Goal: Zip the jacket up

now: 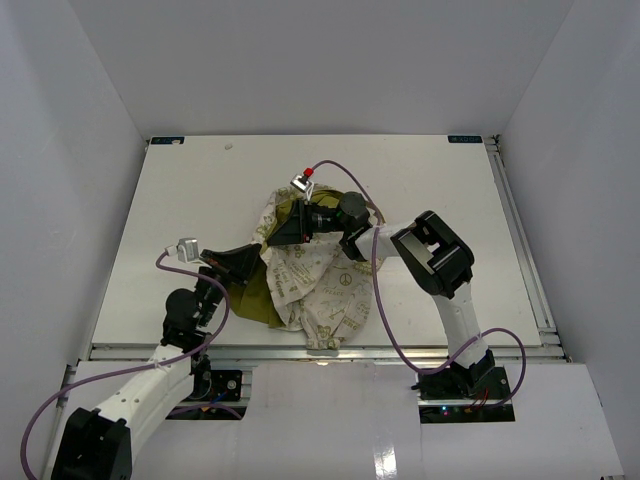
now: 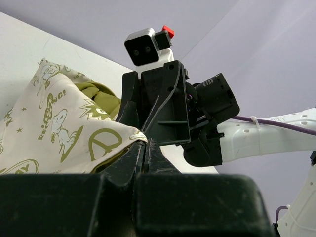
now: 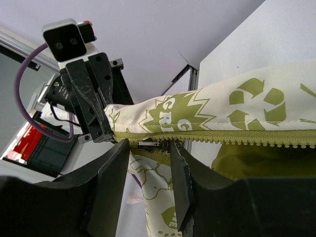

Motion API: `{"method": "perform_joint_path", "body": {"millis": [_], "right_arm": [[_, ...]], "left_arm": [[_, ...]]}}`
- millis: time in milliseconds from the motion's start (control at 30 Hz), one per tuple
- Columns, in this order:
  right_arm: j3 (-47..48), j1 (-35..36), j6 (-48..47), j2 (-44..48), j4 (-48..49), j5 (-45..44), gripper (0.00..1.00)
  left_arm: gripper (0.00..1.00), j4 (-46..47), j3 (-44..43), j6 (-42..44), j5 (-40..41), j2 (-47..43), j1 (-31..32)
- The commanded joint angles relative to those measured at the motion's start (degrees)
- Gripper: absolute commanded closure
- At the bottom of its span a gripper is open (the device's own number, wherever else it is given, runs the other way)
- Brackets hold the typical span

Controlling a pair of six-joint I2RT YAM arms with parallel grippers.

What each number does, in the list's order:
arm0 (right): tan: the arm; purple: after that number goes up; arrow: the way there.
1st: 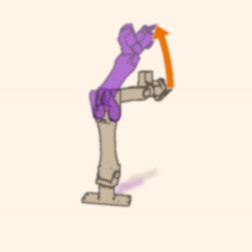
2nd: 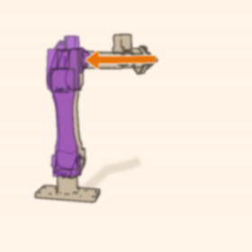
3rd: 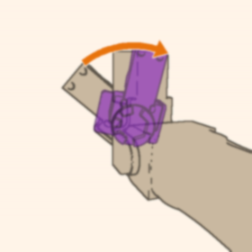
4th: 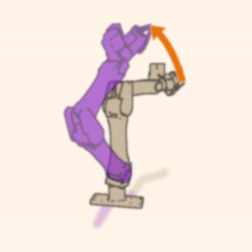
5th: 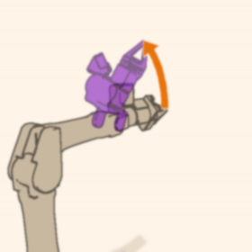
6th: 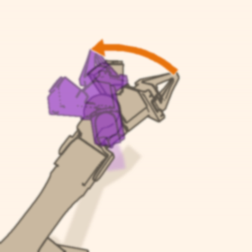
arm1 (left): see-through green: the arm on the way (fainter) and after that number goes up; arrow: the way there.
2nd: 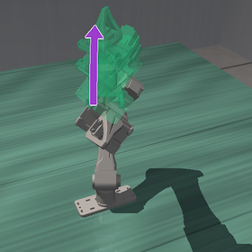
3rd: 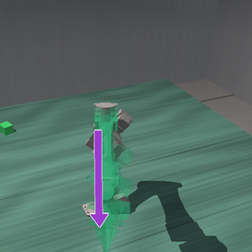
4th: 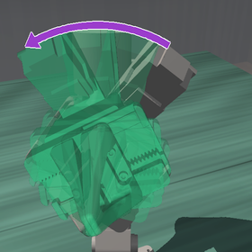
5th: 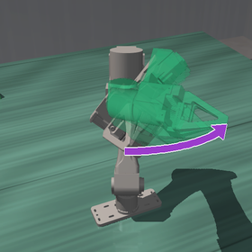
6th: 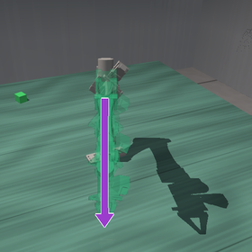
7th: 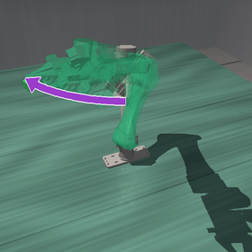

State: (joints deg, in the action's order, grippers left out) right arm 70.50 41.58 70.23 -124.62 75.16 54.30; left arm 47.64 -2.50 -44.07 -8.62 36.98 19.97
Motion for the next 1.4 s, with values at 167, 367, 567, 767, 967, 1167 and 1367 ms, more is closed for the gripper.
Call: {"method": "perform_joint_path", "body": {"millis": [167,367,567,767,967,1167,1367], "right_arm": [[1.7,0.1,2.8,-0.1,29.4,-0.4,0.66],[2.4,0.5,3.8,-0.9,30.6,-0.2,0.89],[1.7,0.6,3.8,-1.2,31.5,0.0,0.92],[0.9,0.6,2.9,-1.2,31.1,-0.1,0.92],[-0.4,0.6,2.3,-0.4,31.4,0.0,0.92],[-3.6,0.0,0.8,1.0,31.2,-0.4,0.92],[-9.4,-1.3,-5.3,4.1,26.7,-0.8,0.88]], "left_arm": [[1.00,1.2,16.6,-0.7,-1.2,0.5,-0.2],[0.96,0.7,16.4,-1.4,-0.8,0.4,-0.2],[0.57,-2.7,15.0,-5.0,-1.1,0.1,-0.2],[0.50,-16.6,8.7,-7.3,-2.3,-0.3,-0.2],[0.48,-20.8,5.7,-8.6,-1.6,3.8,-0.2],[0.47,-21.7,3.6,-10.0,0.9,11.4,-0.2],[0.68,-18.2,3.1,-7.4,4.1,16.2,-0.2]]}}
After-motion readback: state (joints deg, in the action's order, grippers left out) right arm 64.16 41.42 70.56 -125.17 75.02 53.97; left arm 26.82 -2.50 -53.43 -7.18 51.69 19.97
